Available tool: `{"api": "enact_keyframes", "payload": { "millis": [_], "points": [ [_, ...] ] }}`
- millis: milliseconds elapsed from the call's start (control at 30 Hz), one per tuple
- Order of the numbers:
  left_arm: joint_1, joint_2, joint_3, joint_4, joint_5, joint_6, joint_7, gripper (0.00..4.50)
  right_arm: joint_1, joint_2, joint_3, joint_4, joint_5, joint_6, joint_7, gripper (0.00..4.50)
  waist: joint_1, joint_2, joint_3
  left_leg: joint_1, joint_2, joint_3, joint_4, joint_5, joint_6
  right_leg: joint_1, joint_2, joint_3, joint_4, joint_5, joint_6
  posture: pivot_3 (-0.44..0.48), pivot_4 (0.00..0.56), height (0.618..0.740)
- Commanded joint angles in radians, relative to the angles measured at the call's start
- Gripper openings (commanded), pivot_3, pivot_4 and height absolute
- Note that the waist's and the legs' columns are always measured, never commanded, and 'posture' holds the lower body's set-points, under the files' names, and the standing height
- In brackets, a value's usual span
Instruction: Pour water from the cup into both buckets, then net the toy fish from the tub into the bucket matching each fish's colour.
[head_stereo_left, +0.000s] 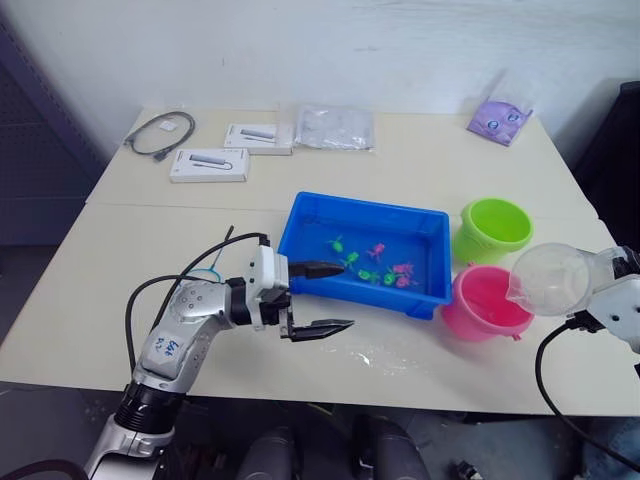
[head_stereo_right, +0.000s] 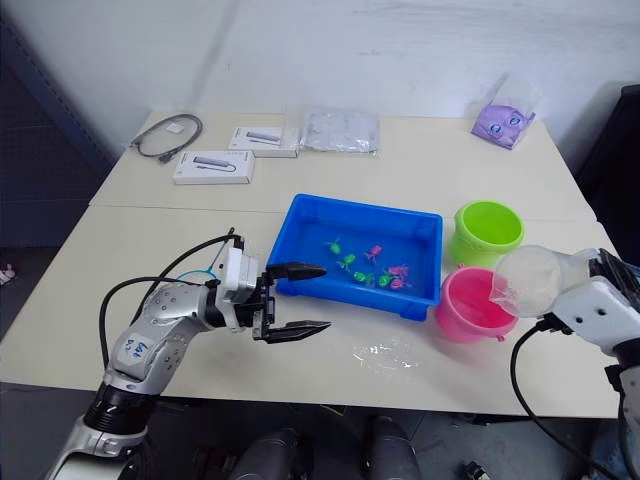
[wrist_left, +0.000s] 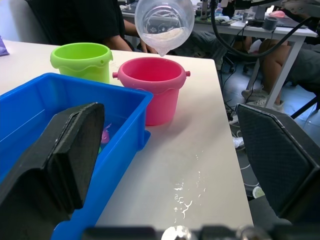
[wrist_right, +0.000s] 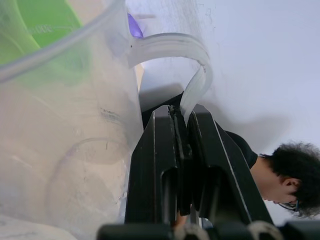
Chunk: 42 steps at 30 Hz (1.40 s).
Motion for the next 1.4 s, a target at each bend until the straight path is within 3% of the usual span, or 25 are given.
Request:
{"api": "enact_keyframes", "payload": {
  "millis": [33, 1400],
  "points": [
    [0.002, -0.009, -0.006, -0.005, 0.005, -0.016, 0.002, 4.50, -0.015, 0.005, -0.022, 0.003, -0.032, -0.038, -0.031, 0.05, 0.000, 0.000, 0.000, 0.000, 0.000, 0.000, 0.000, 0.000, 0.000, 0.000, 0.000, 0.000, 0.000, 0.000, 0.000, 0.000, 0.150, 0.740],
    [0.008, -0.027, -0.022, -0.013, 0.020, -0.028, 0.028, 4.50, -0.077, -0.056, -0.071, 0.150, -0.121, -0.245, -0.107, 0.05, -0.001, 0.000, 0.000, 0.000, 0.000, 0.000, 0.000, 0.002, -0.001, 0.000, 0.000, 0.000, 0.001, 0.000, 0.000, 0.000, 0.150, 0.740]
  ]
}}
